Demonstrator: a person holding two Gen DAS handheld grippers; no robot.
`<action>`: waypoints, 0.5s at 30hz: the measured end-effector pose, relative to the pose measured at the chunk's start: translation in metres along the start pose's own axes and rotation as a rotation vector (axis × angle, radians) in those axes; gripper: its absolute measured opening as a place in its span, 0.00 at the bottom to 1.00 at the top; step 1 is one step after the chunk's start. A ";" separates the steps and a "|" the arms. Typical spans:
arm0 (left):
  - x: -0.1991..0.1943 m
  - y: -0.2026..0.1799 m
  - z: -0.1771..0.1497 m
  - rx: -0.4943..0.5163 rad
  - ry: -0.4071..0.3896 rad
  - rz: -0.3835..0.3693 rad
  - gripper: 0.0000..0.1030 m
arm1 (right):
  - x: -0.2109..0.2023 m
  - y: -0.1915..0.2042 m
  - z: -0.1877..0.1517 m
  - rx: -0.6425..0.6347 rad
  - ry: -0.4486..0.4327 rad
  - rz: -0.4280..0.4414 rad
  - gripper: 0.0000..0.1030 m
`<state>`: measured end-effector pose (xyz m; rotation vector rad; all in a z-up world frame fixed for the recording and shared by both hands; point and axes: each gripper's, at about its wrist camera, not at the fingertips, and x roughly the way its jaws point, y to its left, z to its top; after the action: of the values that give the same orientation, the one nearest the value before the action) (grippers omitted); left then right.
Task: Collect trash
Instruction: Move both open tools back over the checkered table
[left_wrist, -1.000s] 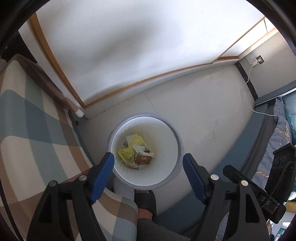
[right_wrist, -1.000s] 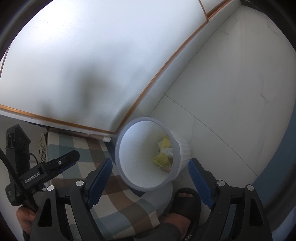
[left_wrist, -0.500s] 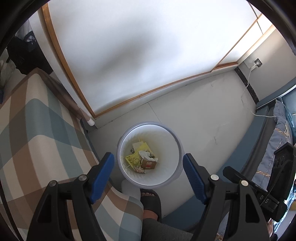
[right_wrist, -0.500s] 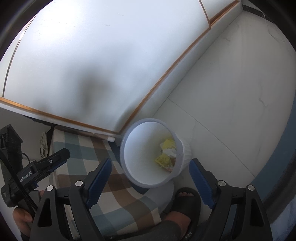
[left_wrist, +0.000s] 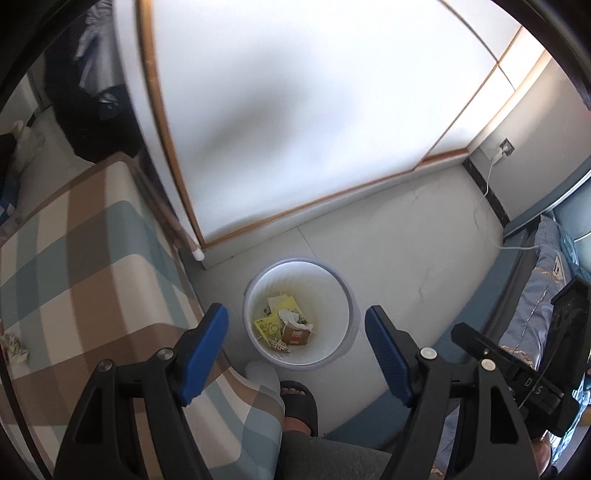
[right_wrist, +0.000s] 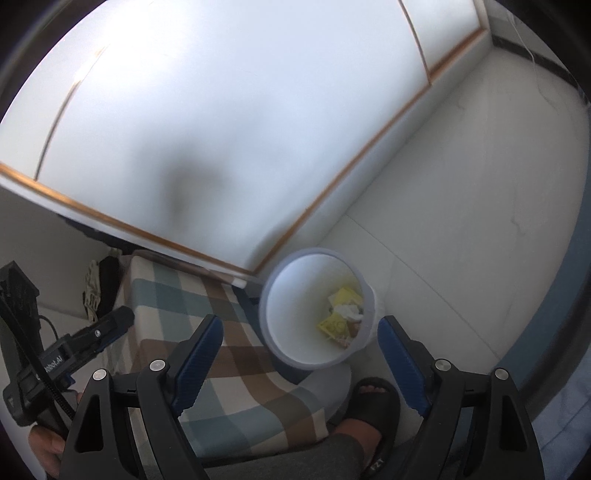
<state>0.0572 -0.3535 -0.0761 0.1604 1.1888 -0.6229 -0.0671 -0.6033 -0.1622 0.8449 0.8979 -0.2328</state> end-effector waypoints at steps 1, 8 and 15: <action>-0.006 0.002 -0.001 -0.005 -0.012 0.002 0.71 | -0.005 0.006 0.001 -0.012 -0.010 0.003 0.83; -0.052 0.015 -0.011 -0.025 -0.121 0.010 0.71 | -0.036 0.044 -0.004 -0.071 -0.071 0.023 0.83; -0.102 0.039 -0.027 -0.051 -0.267 0.010 0.71 | -0.068 0.091 -0.019 -0.161 -0.145 0.054 0.83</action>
<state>0.0329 -0.2722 -0.0019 0.0382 0.9449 -0.5842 -0.0750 -0.5396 -0.0669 0.6929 0.7463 -0.1702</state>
